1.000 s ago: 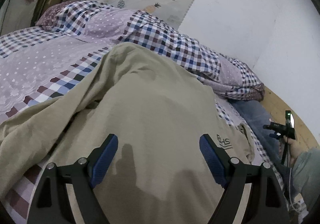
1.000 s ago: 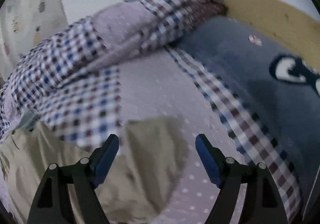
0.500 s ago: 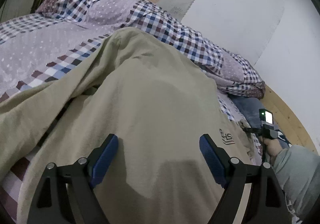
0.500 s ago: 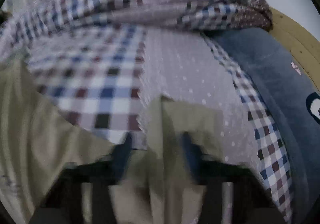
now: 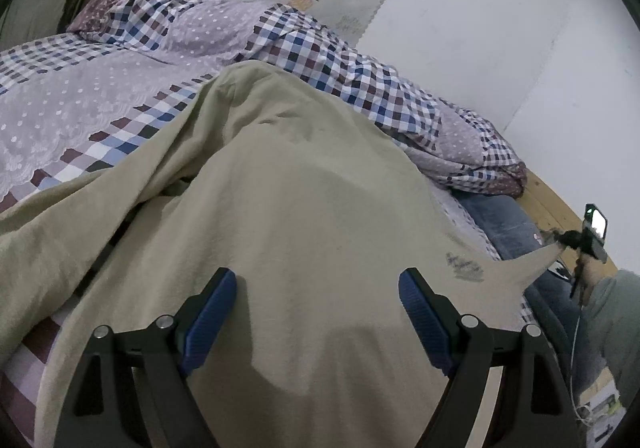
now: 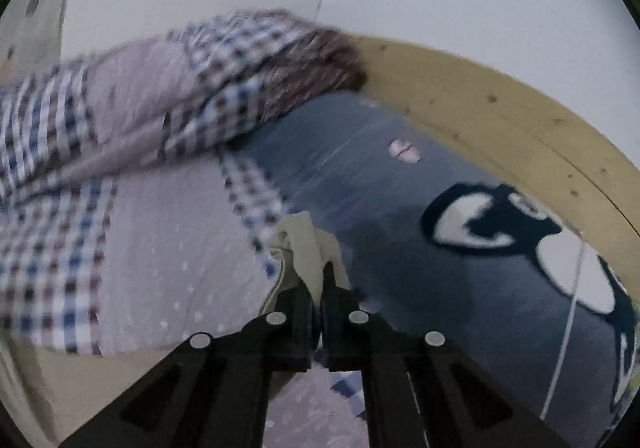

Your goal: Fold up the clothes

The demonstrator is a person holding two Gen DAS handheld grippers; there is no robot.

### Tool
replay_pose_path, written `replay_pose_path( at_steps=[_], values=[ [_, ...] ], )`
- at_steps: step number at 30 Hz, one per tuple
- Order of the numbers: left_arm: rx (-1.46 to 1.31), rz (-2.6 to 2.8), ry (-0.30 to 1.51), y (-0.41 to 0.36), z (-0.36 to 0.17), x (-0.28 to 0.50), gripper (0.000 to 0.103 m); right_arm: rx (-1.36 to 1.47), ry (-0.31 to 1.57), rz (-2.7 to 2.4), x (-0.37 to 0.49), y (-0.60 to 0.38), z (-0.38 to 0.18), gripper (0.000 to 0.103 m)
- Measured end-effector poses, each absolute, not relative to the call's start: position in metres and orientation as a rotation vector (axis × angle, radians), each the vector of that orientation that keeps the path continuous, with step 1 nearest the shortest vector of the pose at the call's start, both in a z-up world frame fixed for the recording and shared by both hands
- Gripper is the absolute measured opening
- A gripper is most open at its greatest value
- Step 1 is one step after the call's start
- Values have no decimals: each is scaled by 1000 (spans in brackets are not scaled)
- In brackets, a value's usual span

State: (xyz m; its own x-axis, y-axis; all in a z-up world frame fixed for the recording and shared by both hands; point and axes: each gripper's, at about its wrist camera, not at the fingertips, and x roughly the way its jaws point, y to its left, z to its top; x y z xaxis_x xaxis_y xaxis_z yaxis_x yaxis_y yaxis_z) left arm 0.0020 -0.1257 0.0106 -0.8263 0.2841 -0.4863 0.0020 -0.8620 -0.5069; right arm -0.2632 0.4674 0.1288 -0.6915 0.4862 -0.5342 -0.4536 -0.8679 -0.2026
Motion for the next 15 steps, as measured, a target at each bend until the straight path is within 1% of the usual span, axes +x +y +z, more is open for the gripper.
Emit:
replay_pose_path(
  at_steps=[4,8,12,15],
  values=[
    [-863,2753,-753,-125,10,1,87,-760,-24,2491,-255,475,158,1],
    [-873,2742,-753,-125,10,0,87,-761,-1,2503,-255,467,160,1],
    [-882,2733,-755,-125,10,-1,86,-765,-62,2608,-255,427,155,1],
    [-873,2725,-781,-127,11,-1,87,-743,-204,2788,-249,359,155,1]
  ],
)
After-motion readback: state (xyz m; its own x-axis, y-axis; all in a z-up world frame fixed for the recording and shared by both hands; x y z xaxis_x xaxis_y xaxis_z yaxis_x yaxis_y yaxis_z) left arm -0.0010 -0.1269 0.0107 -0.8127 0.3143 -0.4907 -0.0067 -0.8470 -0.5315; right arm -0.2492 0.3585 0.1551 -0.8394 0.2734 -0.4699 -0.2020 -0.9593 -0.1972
